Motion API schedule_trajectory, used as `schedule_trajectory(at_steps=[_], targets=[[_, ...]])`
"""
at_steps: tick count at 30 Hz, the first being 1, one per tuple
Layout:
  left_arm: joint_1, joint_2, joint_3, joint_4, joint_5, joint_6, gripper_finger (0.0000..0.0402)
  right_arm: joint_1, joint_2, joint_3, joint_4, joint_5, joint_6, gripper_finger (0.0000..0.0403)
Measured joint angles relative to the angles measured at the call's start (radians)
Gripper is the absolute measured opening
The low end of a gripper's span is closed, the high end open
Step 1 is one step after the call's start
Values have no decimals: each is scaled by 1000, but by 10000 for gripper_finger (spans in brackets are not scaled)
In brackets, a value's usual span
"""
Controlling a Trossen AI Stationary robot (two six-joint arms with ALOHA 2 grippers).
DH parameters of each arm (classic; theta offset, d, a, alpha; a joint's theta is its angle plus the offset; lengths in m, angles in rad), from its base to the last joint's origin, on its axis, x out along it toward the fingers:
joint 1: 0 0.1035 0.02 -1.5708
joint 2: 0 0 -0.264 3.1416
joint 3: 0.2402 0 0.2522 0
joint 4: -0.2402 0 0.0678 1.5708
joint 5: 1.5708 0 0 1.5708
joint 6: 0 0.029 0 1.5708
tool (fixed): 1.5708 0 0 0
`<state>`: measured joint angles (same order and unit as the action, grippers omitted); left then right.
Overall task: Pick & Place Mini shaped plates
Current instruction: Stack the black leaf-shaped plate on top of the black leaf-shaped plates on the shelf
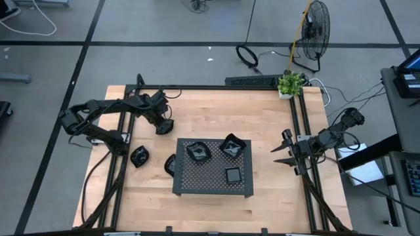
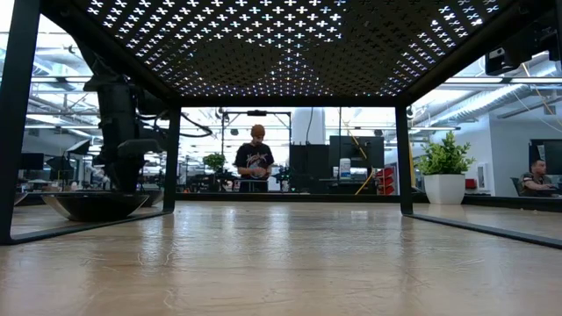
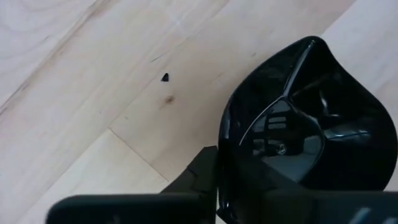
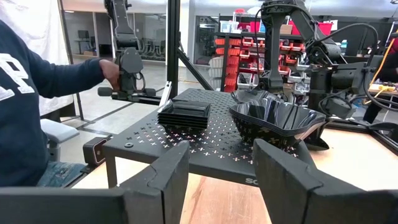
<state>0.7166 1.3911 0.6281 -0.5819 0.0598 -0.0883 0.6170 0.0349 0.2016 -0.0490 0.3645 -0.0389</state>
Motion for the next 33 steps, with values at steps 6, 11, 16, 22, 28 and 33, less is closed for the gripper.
schedule_trajectory(at_steps=[6, 11, 16, 22, 28, 33], targets=[[-1, 1, 43, -55, -3, -20, 5, 0, 0, 0, 0, 0, 0, 165], [-1, 2, 151, -170, -36, -26, 16, 0, 0, 0, 0, 0, 0, 165], [0, 2, 299, -308, -73, 9, 5, 0, 0, 0, 0, 0, 0, 165], [-11, 2, 534, -494, -92, 71, 12, 0, 0, 0, 0, 0, 0, 165], [-88, 2, 797, -572, -29, 188, 12, 0, 0, 0, 0, 0, 0, 165], [-213, 1, 922, -570, 83, 254, 10, 0, 0, 0, 0, 0, 0, 165]])
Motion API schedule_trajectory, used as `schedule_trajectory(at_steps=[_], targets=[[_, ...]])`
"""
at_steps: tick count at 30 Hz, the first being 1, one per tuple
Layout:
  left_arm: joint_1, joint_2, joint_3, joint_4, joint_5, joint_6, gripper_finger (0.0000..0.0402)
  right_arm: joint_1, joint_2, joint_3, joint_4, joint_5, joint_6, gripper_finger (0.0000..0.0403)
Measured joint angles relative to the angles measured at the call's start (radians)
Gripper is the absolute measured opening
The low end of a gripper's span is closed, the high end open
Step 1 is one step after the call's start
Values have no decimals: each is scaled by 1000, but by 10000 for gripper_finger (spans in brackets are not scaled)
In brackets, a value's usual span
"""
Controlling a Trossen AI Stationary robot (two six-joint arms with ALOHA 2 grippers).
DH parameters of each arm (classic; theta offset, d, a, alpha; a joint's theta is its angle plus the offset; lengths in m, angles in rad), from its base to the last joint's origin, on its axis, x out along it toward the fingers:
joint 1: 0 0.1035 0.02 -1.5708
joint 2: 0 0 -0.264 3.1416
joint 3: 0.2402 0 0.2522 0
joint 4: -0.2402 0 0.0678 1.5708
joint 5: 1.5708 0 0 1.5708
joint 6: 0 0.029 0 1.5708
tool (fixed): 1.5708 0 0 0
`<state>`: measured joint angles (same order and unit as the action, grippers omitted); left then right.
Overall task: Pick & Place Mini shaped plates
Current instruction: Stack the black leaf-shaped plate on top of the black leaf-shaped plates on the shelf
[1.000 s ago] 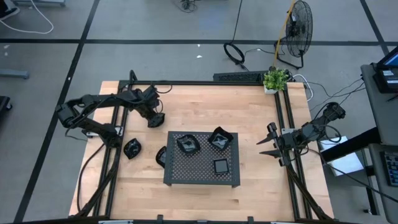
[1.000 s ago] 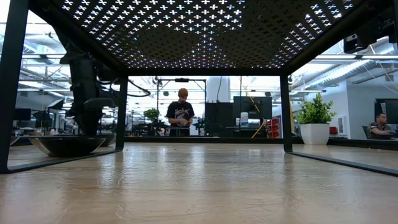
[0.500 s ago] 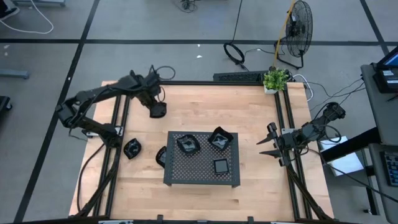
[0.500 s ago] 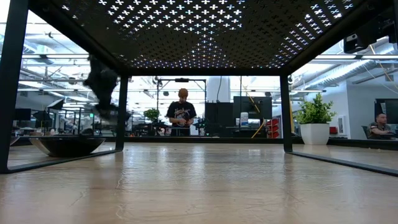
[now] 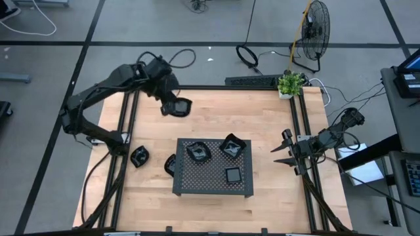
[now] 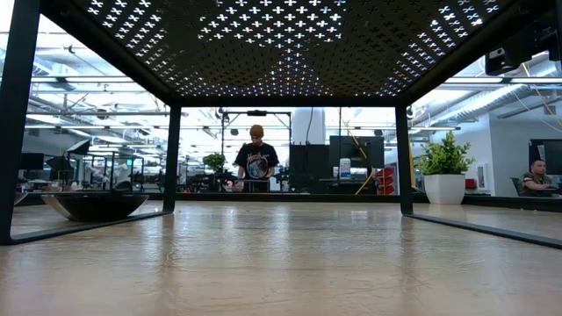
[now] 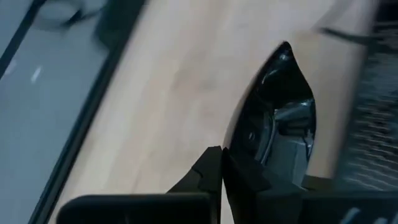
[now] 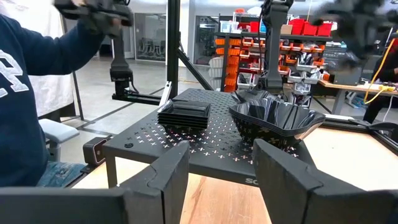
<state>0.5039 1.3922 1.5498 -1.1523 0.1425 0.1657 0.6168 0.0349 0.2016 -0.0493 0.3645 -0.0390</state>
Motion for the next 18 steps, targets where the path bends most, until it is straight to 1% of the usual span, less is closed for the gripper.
schedule_trajectory(at_steps=[2, 5, 9, 12, 15, 18], targets=[[-57, 0, 7, 7, 36, 35, 5, 0, 0, 0, 0, 0, 0, 165], [-146, 1, -4, 47, 66, 67, 11, 0, 0, 0, 0, 0, 0, 165], [-274, 30, -8, 128, 69, 108, 17, 0, 0, 0, 0, 0, 0, 165], [-361, 59, -10, 177, 77, 156, 10, 0, 0, 0, 1, 0, 0, 165], [-419, 89, -10, 214, 104, 199, 5, 0, 0, 0, 0, 0, 0, 165], [-462, 119, -10, 259, 90, 205, 14, 0, 0, 0, 0, 0, 0, 165]])
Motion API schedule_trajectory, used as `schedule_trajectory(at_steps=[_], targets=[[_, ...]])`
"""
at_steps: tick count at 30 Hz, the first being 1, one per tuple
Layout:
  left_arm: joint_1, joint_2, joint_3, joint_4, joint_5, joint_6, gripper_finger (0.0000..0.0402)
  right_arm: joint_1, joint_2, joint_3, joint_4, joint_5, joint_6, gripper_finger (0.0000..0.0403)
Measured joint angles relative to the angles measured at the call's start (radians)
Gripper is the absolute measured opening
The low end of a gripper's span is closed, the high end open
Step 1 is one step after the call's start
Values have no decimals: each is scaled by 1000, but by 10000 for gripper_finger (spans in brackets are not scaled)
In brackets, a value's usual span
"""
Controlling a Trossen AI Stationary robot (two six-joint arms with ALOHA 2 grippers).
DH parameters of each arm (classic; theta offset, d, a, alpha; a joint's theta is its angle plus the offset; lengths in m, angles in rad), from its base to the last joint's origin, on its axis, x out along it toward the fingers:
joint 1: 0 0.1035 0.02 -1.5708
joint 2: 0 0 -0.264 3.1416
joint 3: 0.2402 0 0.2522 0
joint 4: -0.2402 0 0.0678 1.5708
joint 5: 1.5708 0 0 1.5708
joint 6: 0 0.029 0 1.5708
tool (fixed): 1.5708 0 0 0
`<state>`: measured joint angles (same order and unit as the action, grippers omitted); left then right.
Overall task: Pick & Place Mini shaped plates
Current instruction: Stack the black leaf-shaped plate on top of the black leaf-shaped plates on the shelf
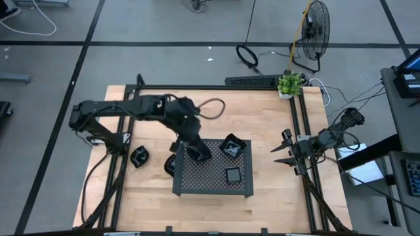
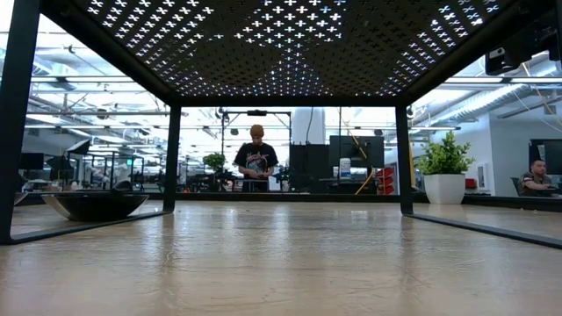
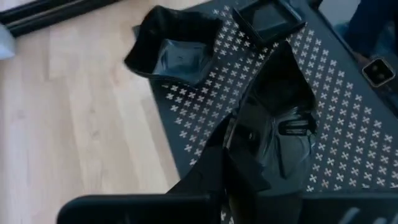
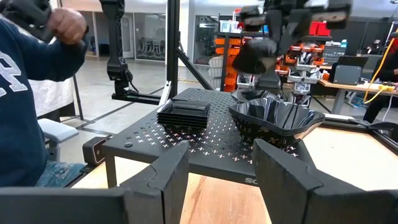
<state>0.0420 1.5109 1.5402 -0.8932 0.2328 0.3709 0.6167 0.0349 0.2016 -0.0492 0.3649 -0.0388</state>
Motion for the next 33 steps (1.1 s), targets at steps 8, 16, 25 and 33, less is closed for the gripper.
schedule_trajectory(at_steps=[8, 16, 25, 33], targets=[[-25, 62, 0, 24, -6, 23, 5, 0, 0, 0, 0, 0, 0, 165], [-24, 74, 0, 16, -46, 14, 41, 0, 0, 0, 0, 0, 0, 165], [-24, 66, 0, -60, -87, 1, 54, 0, 0, 0, 0, 0, 0, 165], [-24, 61, 9, -79, -237, -29, 41, 0, 0, 0, 0, 0, 0, 165]])
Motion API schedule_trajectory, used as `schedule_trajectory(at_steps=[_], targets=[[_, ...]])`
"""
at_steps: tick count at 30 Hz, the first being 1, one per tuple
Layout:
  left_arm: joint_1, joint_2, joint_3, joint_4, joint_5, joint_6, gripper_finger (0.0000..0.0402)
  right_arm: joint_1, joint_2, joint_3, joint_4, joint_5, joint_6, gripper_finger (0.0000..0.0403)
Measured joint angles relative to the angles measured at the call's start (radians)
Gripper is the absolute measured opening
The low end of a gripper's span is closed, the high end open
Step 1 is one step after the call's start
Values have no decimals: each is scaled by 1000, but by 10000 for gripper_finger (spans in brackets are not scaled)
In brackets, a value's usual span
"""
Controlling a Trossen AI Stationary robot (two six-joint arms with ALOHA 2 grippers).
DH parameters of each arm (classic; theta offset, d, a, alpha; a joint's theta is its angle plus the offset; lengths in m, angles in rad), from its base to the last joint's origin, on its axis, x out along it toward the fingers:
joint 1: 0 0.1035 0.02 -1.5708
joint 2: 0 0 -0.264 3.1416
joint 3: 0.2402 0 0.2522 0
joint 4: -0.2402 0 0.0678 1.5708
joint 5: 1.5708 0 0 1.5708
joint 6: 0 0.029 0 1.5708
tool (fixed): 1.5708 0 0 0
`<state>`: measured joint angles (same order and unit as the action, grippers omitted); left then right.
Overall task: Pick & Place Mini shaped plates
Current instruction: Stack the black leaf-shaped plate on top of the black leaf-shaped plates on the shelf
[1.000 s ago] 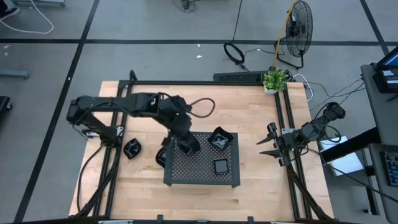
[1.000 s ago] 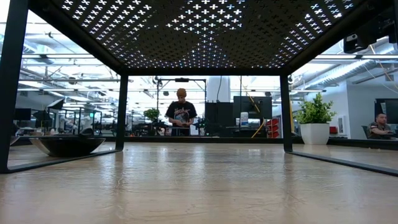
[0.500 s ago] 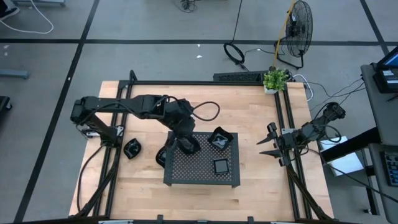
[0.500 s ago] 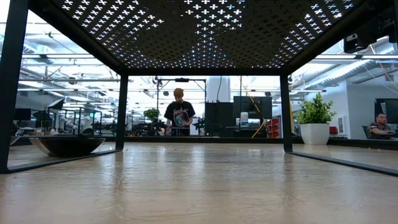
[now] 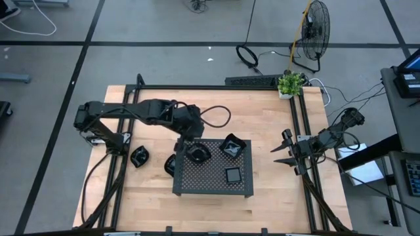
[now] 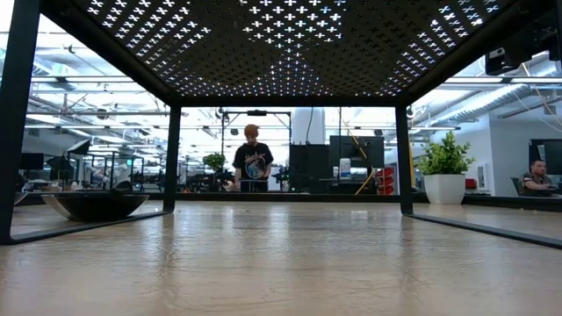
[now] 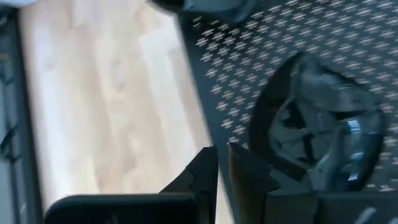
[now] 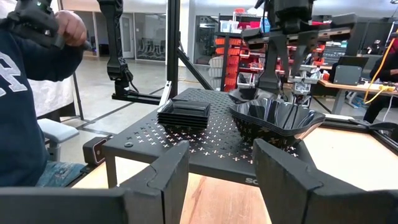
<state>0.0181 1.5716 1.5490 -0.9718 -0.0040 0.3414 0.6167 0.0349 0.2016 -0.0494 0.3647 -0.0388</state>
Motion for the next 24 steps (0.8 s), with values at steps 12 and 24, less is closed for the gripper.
schedule_trajectory(at_steps=[12, 24], targets=[[28, -128, -1, -333, -315, -585, 67, 0, 0, 0, 1, 0, 0, 165], [-60, -373, -545, -393, -250, -1556, 207, 0, 0, 0, 16, 0, 0, 165]])
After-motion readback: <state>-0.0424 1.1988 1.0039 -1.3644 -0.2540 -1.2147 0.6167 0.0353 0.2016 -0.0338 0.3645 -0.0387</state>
